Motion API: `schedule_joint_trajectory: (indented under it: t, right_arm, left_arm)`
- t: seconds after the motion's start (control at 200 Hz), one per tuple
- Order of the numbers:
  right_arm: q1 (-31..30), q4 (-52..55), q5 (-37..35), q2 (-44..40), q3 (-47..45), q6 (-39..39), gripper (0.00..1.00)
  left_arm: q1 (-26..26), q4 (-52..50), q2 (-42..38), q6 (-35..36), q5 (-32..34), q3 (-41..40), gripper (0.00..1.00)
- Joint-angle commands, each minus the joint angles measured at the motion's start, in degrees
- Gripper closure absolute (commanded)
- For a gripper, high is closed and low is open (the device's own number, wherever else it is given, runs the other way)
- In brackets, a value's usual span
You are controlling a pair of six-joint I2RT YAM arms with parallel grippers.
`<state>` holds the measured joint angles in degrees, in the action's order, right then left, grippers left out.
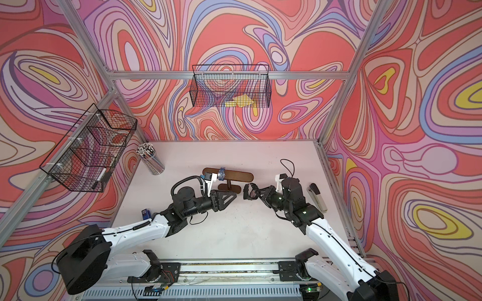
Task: Place watch on stand
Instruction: Pick up the watch at the center of the board.
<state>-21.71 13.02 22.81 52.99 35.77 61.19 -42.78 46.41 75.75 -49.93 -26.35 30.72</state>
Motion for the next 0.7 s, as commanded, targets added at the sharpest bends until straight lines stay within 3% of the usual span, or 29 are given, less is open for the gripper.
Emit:
schedule_joint_trajectory:
  t: [0.0, 0.2, 0.451, 0.596, 0.691]
  right_arm:
    - [0.27, -3.59, 1.53, -1.14, -0.70, 1.48, 1.00]
    - [0.27, -4.24, 1.45, -1.58, -0.81, 1.85, 1.00]
    - [0.18, -6.59, 2.50, -0.11, -0.88, 2.41, 1.00]
    - [0.14, -6.92, 2.48, 0.36, -0.70, 2.36, 1.00]
    - [0.09, -7.00, 2.18, 0.58, -0.70, 2.17, 1.00]
  left_arm:
    - [0.03, 13.23, 3.20, -7.28, -2.19, 0.72, 0.36]
    - [-1.50, 11.34, 6.30, -5.63, -2.03, 3.90, 0.36]
    - [-1.69, 15.84, 11.68, -7.40, -3.31, 7.10, 0.37]
    - [-1.69, 20.09, 15.45, -9.46, -4.54, 8.37, 0.41]
    - [-1.76, 22.44, 16.78, -10.53, -5.01, 8.65, 0.49]
